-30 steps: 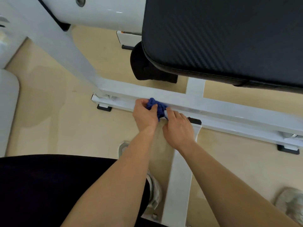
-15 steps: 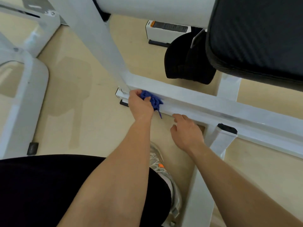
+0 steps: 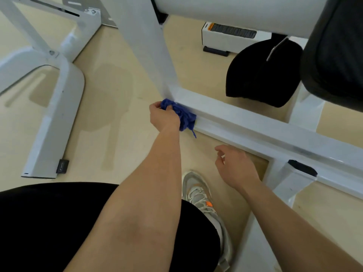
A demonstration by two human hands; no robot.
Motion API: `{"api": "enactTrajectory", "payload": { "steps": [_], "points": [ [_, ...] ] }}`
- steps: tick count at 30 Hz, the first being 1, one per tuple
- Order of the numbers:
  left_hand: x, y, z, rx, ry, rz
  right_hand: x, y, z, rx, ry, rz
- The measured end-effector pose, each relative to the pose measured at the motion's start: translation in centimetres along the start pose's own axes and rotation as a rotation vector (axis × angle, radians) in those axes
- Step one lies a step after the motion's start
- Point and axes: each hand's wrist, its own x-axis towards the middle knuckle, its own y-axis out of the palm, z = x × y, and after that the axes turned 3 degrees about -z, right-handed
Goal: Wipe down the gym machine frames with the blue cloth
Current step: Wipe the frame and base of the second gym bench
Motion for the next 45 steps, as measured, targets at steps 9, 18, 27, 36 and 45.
{"api": "enactTrajectory", "payload": {
  "steps": [9, 18, 27, 36, 45],
  "points": [
    [-2.7, 1.2, 0.9, -0.004, -0.101, 0.1, -1.1, -0.5, -1.8, 0.011, 0.047, 0.054],
    [-6.8, -0.8, 3.1, 0.07, -0.15, 0.442, -2.5, -0.8, -2.6, -0.055, 0.026, 0.035],
    [-12.2, -0.7, 0.3, 0.075, -0.183, 0.941, -2.9, -0.9, -2.5, 0.454, 0.059, -0.164],
    [-10.9, -2.8, 1.6, 0.298, -0.036, 0.938, -1.8, -1.1, -2.9, 0.363, 0.144, -0.354],
    [-12.3, 2.0, 7.7, 0.388, 0.069, 0.762, -0.6, 1.0, -5.0, 0.207, 0.152, -0.451]
  ]
}}
